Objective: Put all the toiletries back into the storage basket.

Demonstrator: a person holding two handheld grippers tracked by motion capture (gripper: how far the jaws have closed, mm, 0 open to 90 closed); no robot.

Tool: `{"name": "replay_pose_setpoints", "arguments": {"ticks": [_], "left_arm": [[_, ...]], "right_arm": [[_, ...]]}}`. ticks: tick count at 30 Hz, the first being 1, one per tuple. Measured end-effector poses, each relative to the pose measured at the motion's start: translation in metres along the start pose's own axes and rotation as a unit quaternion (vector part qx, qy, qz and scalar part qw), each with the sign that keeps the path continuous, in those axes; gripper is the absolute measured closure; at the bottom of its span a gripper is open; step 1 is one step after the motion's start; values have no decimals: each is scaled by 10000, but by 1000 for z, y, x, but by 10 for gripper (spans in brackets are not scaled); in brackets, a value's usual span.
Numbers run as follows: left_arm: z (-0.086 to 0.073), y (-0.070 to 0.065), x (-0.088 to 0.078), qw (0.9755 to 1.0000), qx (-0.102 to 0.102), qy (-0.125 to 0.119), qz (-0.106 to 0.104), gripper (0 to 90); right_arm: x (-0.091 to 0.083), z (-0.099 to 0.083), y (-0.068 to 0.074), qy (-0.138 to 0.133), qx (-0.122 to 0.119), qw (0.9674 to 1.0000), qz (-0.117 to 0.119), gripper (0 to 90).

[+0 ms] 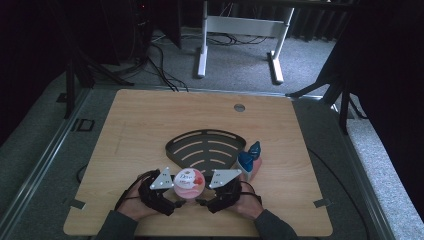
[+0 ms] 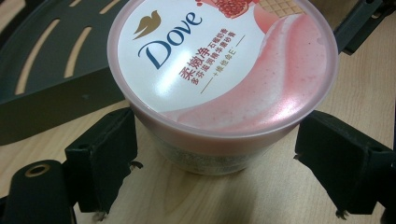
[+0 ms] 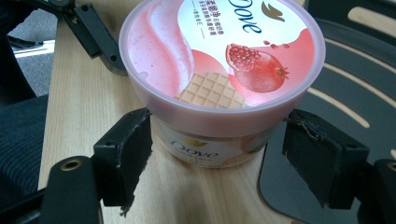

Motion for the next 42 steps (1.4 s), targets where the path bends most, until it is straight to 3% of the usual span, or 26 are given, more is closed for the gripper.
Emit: {"name": "replay_pose_setpoints", "arguments": {"ticks": [28, 42], "left_arm": [[15, 26, -25, 9995, 30, -99, 294, 127], [31, 42, -28, 9987, 108, -142, 480, 111]], "right_arm": [[8, 34, -23, -120, -222, 9996, -90, 237], [10, 44, -40, -228, -113, 9993, -277, 237]]}}
Point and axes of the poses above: each handheld gripper's, and its own axes: x roughly forward along the jaws, z roughly out of its top, y roughly to its left, the point moved 8 cm from there along x, roughly forward along the jaws, and after that the axes turned 11 degrees about -x, right-handed, at the moved point
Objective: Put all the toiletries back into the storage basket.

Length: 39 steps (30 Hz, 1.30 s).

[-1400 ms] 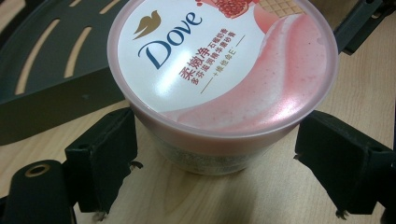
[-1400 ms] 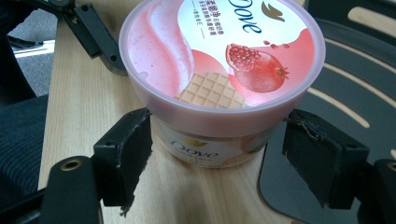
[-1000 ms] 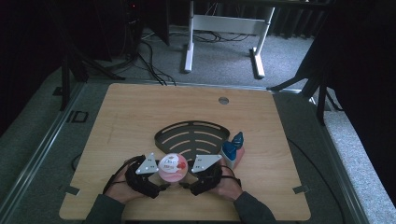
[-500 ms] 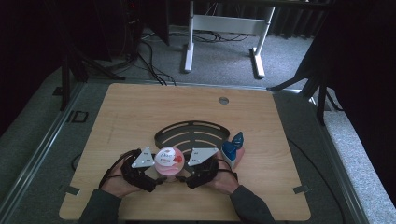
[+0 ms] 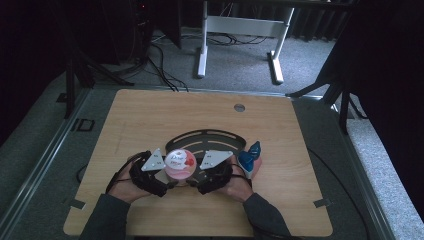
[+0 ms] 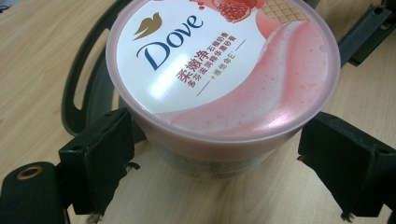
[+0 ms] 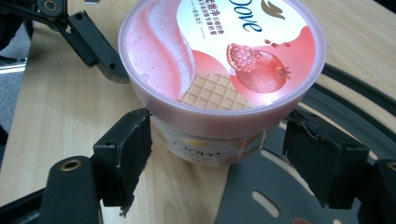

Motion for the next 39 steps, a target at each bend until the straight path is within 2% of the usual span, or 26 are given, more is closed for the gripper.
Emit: {"name": "replay_pose_setpoints", "arguments": {"ticks": [7, 11, 26, 29, 39], "left_arm": [[3, 7, 0, 9999, 95, 31, 18, 111], [2, 10, 0, 9998, 164, 56, 136, 111], [-4, 24, -4, 9993, 148, 45, 349, 111], [-3, 27, -3, 9993, 135, 19, 356, 111], [4, 36, 3, 9993, 208, 62, 320, 111]], "right_arm": [[3, 3, -5, -7, 36, 10000, -92, 237], [6, 3, -7, 40, 25, 9999, -138, 235], [23, 11, -12, 132, -39, 9999, -102, 235], [26, 12, -15, 168, 20, 9998, -141, 229], [27, 13, -24, 251, 2, 9993, -286, 229]]}}
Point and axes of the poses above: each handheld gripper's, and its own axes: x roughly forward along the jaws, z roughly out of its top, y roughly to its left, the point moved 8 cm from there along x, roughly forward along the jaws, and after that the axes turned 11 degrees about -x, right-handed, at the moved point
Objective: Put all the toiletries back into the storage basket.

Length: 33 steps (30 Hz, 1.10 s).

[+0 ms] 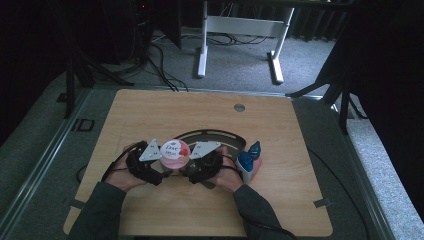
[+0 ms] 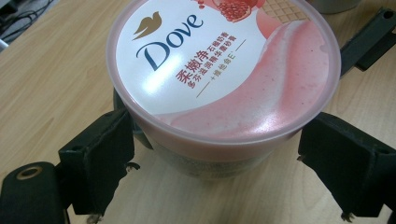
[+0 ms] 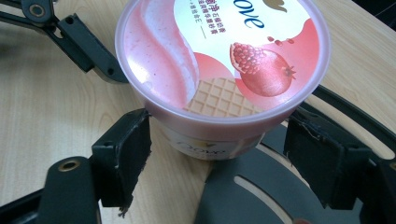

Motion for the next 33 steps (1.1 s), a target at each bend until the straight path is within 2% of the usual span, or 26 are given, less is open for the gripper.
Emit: {"name": "replay_pose_setpoints", "arguments": {"ticks": [4, 9, 14, 24, 27, 33], "left_arm": [[1, 5, 5, 10000, -30, 8, -84, 111], [3, 9, 9, 10000, 2, 43, -58, 111], [6, 15, 10, 10000, -26, 35, -19, 111], [13, 20, 13, 9999, 12, 109, 8, 111], [14, 22, 14, 9999, -49, 95, -9, 111], [15, 24, 19, 9998, -71, 178, -28, 111]], "right_arm": [[1, 0, -4, 50, -11, 10000, -62, 229], [4, -2, -9, 157, -17, 9998, -113, 229], [7, -1, -14, 106, 139, 9997, -149, 231], [7, 0, -20, 124, 276, 9992, -256, 231], [8, 0, -22, 128, 353, 9989, -275, 231], [10, -1, -24, 193, 367, 9985, -356, 230]]}}
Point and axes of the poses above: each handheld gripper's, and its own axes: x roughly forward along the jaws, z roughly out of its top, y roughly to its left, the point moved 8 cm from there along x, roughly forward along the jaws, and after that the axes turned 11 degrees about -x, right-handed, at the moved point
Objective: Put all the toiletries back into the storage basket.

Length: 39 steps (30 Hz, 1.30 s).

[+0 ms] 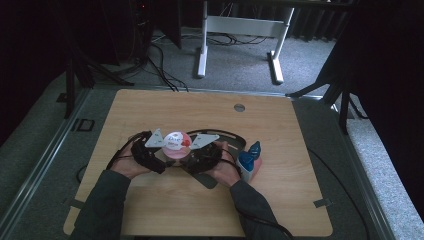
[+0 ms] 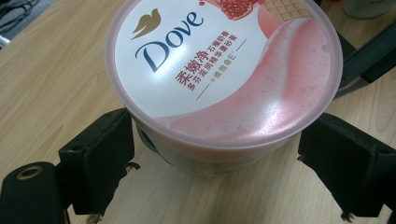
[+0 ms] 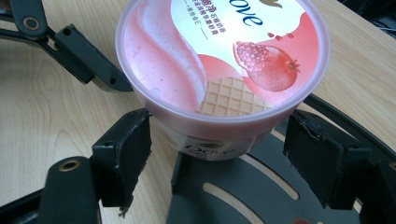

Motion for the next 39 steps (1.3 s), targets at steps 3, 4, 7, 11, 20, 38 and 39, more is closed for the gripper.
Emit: {"name": "replay_pose_setpoints", "arguments": {"ticks": [3, 4, 7, 11, 20, 38, 39], "left_arm": [[2, 1, 3, 10000, -42, 8, -47, 111], [2, 1, 3, 10000, -16, 21, -42, 111], [5, 3, 5, 10000, -5, 39, -39, 111], [8, 5, 9, 10000, -23, 10, -61, 111], [14, 8, 14, 10000, -45, 8, -30, 111], [14, 14, 30, 9997, -173, 145, -65, 112], [13, 14, 31, 9997, -186, 169, -82, 113]], "right_arm": [[0, -1, -2, 31, -1, 10000, -36, 231], [0, -1, -2, 27, 23, 10000, -48, 231], [1, -2, -5, 45, 93, 9999, -78, 231], [0, -3, -7, 47, 214, 9997, -131, 231], [2, -5, -13, 111, 390, 9988, -271, 231], [7, -11, -20, 347, 529, 9971, -424, 249], [8, -12, -20, 369, 538, 9970, -420, 249]]}}
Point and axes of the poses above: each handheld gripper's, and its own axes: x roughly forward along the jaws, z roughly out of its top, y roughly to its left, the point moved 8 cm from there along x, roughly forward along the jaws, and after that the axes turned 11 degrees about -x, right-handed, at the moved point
